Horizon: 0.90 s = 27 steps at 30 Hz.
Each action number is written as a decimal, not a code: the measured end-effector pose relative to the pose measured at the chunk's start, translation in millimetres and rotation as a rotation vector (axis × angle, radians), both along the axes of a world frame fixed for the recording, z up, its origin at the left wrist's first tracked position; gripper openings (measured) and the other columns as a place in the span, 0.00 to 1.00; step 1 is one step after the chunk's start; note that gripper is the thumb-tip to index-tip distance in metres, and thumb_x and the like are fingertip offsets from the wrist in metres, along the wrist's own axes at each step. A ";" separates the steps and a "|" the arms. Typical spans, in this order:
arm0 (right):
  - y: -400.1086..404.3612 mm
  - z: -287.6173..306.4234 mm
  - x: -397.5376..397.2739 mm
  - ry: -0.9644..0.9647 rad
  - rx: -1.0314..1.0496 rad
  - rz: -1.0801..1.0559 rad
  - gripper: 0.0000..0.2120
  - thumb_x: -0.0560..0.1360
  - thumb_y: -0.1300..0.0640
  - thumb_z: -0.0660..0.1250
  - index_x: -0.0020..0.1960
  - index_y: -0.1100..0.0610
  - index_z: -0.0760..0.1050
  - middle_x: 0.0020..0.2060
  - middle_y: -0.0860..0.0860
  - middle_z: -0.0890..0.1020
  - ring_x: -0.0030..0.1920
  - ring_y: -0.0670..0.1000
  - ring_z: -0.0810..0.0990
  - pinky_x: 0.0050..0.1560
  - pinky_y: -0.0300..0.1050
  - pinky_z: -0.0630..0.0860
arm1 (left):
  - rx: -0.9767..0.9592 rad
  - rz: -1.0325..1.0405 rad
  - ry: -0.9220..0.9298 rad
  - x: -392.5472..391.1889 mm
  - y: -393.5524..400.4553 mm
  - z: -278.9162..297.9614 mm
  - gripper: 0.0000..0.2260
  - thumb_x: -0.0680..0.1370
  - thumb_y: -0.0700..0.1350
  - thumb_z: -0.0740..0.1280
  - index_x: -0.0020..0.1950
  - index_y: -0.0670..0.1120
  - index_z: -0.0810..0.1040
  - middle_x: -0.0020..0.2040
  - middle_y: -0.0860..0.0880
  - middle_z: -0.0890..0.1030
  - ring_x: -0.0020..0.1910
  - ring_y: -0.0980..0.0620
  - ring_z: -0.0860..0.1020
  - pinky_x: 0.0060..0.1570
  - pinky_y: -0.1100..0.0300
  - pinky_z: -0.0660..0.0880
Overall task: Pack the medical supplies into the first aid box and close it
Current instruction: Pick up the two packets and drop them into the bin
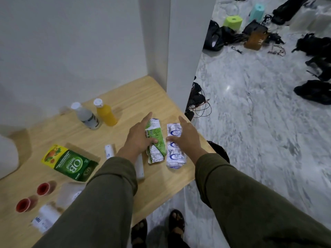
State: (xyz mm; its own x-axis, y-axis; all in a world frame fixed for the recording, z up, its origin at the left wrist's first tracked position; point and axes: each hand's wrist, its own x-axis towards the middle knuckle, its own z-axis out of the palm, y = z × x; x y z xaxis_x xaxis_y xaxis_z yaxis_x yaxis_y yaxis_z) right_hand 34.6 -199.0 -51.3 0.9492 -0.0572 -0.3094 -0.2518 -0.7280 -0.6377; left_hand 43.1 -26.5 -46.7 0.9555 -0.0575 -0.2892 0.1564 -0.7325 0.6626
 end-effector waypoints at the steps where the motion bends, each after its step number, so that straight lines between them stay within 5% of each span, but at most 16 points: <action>1: 0.2 1.1 -0.8 -0.003 0.018 -0.026 0.41 0.69 0.52 0.74 0.75 0.55 0.57 0.70 0.58 0.69 0.70 0.57 0.66 0.67 0.48 0.63 | -0.019 -0.008 -0.011 -0.1 0.4 1.0 0.43 0.68 0.41 0.76 0.76 0.57 0.56 0.68 0.44 0.72 0.67 0.44 0.70 0.56 0.62 0.64; 10: -16.6 32.7 -20.8 -0.123 0.088 -0.374 0.15 0.75 0.56 0.65 0.62 0.55 0.78 0.55 0.60 0.82 0.55 0.57 0.79 0.48 0.39 0.66 | -0.112 -0.147 -0.105 12.6 -20.3 32.9 0.27 0.76 0.40 0.67 0.73 0.55 0.65 0.68 0.48 0.74 0.63 0.46 0.74 0.55 0.65 0.65; 16: -60.0 76.3 -44.5 -0.271 0.111 -0.650 0.12 0.77 0.51 0.64 0.55 0.54 0.82 0.53 0.54 0.84 0.54 0.53 0.79 0.37 0.33 0.61 | -0.183 -0.330 -0.254 23.8 -76.2 69.2 0.16 0.78 0.42 0.66 0.65 0.52 0.75 0.64 0.49 0.78 0.56 0.48 0.77 0.51 0.64 0.68; 21: -105.5 91.1 -63.0 -0.362 0.125 -0.841 0.12 0.77 0.52 0.64 0.55 0.54 0.82 0.53 0.55 0.83 0.54 0.54 0.79 0.36 0.31 0.62 | -0.249 -0.446 -0.204 32.3 -140.7 79.8 0.09 0.77 0.44 0.66 0.57 0.48 0.80 0.56 0.47 0.83 0.57 0.48 0.79 0.55 0.56 0.74; 27: -161.5 61.0 -67.0 -0.365 0.159 -0.942 0.10 0.77 0.55 0.65 0.53 0.55 0.83 0.51 0.52 0.85 0.53 0.50 0.81 0.32 0.19 0.66 | -0.229 -0.518 -0.120 39.6 -215.8 48.7 0.10 0.78 0.41 0.65 0.58 0.43 0.81 0.56 0.44 0.82 0.53 0.48 0.79 0.49 0.68 0.70</action>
